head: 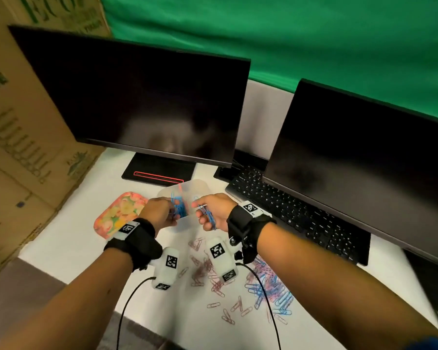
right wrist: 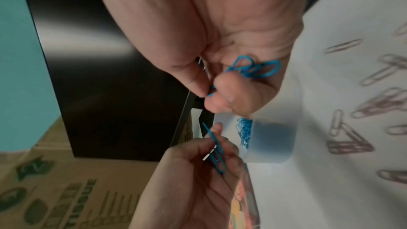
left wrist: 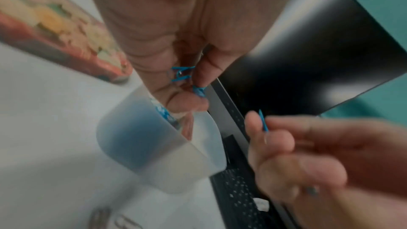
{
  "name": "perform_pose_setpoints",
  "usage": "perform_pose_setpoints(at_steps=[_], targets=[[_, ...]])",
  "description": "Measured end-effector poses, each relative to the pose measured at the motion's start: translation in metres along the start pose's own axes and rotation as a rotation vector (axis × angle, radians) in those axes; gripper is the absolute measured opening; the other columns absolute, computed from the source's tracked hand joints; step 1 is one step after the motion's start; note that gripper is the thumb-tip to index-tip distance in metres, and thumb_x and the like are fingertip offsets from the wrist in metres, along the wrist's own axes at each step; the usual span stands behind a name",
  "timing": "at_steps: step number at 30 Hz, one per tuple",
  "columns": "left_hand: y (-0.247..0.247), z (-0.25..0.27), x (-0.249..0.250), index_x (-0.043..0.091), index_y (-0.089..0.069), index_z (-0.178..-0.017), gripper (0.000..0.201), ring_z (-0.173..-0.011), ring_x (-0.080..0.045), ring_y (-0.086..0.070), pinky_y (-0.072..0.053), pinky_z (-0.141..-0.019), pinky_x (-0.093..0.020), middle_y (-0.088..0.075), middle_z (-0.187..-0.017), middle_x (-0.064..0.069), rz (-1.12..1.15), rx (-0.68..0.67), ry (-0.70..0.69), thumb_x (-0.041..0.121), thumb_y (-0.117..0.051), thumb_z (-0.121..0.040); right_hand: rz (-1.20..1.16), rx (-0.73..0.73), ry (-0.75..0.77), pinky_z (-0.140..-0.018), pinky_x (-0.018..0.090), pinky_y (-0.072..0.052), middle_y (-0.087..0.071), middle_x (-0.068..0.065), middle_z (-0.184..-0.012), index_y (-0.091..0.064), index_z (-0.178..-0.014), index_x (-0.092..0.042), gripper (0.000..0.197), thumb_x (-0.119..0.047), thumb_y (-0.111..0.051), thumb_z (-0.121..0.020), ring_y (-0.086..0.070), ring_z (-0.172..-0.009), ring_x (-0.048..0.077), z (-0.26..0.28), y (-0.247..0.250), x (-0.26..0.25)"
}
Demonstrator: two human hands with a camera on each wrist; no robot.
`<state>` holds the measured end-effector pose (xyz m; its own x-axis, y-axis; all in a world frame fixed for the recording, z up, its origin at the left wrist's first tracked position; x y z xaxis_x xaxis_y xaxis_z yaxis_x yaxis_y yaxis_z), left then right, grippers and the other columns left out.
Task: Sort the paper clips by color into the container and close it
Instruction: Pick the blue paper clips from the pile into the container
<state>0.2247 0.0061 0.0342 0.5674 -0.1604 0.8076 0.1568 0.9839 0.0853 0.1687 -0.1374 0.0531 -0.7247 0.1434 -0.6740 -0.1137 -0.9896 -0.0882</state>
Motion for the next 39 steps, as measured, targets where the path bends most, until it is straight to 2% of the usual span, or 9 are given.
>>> perform_pose_setpoints(at_steps=[6,8,11,16,21,26,29,35,39], targets=[[0.017,-0.021,0.004,-0.008,-0.059,-0.088,0.011,-0.045,-0.024,-0.058,-0.052,-0.04,-0.026,-0.058,-0.065,-0.017,-0.321,0.032,0.038,0.0,-0.052,-0.088,0.206,0.006,-0.078,-0.047,0.024,-0.041,-0.046,0.012,-0.066,-0.047,-0.074,-0.005,0.022,-0.006,-0.041,-0.096,-0.041,-0.052,0.019,-0.031,-0.046,-0.025],[0.019,-0.027,0.006,-0.008,-0.061,-0.088,0.014,-0.054,-0.028,-0.064,-0.06,-0.053,-0.034,-0.063,-0.071,-0.02,-0.333,0.035,0.042,0.001,-0.051,-0.087,0.244,0.032,-0.046,-0.06,0.033,-0.054,-0.057,0.019,-0.089,-0.051,-0.082,-0.006,0.011,-0.005,-0.045,-0.09,-0.055,-0.063,0.024,-0.038,-0.051,-0.035],[0.026,-0.037,0.013,-0.004,-0.063,-0.093,0.02,-0.082,-0.032,-0.069,-0.058,-0.072,-0.036,-0.068,-0.088,-0.019,-0.423,0.082,-0.01,0.013,-0.056,-0.085,0.333,0.08,0.034,-0.053,0.025,-0.052,-0.054,0.014,-0.105,-0.056,-0.111,-0.005,0.022,-0.007,-0.05,-0.09,-0.059,-0.075,0.023,-0.044,-0.053,-0.053],[0.026,-0.039,0.022,-0.011,-0.063,-0.099,0.023,-0.08,-0.034,-0.07,-0.061,-0.073,-0.045,-0.069,-0.097,-0.026,-0.406,0.105,-0.065,0.005,-0.055,-0.085,0.312,0.103,0.005,-0.089,0.05,-0.053,-0.059,0.027,-0.112,-0.054,-0.11,0.004,0.021,-0.003,-0.05,-0.091,-0.063,-0.105,0.041,-0.05,-0.055,-0.053],[0.013,-0.027,0.032,0.007,-0.07,-0.089,0.021,-0.089,-0.032,-0.066,-0.057,-0.083,-0.04,-0.071,-0.098,-0.018,-0.55,0.079,-0.177,0.008,-0.051,-0.081,0.338,0.06,0.075,-0.084,0.043,-0.057,-0.063,0.018,-0.093,-0.059,-0.097,-0.003,0.013,-0.005,-0.049,-0.09,-0.066,-0.083,0.029,-0.038,-0.033,-0.049],[-0.044,0.014,0.027,0.022,-0.067,-0.079,0.015,-0.08,-0.016,-0.064,-0.051,-0.078,-0.024,-0.069,-0.08,0.004,-0.71,-0.1,-0.41,0.008,-0.061,-0.079,0.541,0.103,0.242,-0.043,0.016,-0.041,-0.058,0.001,-0.067,-0.062,-0.076,-0.017,0.026,-0.003,-0.045,-0.089,-0.052,-0.048,0.011,-0.005,0.034,-0.019],[-0.092,0.04,-0.004,0.021,-0.067,-0.077,0.015,-0.068,-0.009,-0.062,-0.049,-0.065,-0.016,-0.066,-0.074,0.008,-0.829,-0.316,-0.47,0.007,-0.06,-0.079,0.827,0.277,0.337,-0.059,0.016,-0.047,-0.067,-0.005,-0.071,-0.067,-0.073,-0.027,0.025,-0.009,-0.054,-0.083,-0.061,-0.063,0.011,0.021,0.084,0.016],[-0.165,0.08,-0.084,0.025,-0.067,-0.082,0.011,-0.078,-0.009,-0.062,-0.047,-0.072,-0.02,-0.069,-0.083,0.01,-1.11,-0.555,-0.534,0.019,-0.059,-0.08,1.069,0.284,0.205,-0.069,0.02,-0.044,-0.071,-0.002,-0.091,-0.057,-0.069,-0.037,0.023,-0.02,-0.05,-0.084,-0.061,-0.077,0.014,0.048,0.152,0.121],[-0.19,0.089,-0.115,0.027,-0.064,-0.099,0.028,-0.094,-0.018,-0.062,-0.048,-0.079,-0.026,-0.064,-0.102,0.005,-1.241,-0.532,-0.544,0.047,-0.065,-0.079,1.079,0.34,0.231,-0.083,0.026,-0.048,-0.065,-0.004,-0.108,-0.064,-0.101,-0.031,0.023,-0.023,-0.05,-0.085,-0.061,-0.096,0.017,0.067,0.17,0.153]])
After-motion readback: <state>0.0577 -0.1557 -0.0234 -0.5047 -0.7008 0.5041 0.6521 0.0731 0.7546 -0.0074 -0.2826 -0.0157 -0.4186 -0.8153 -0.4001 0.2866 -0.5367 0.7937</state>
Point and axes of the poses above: each hand's wrist, its own z-axis away from the middle knuckle, its own y-axis out of the back of the hand, x = y × z, the point moved 9 cm from there along -z, towards the middle knuckle
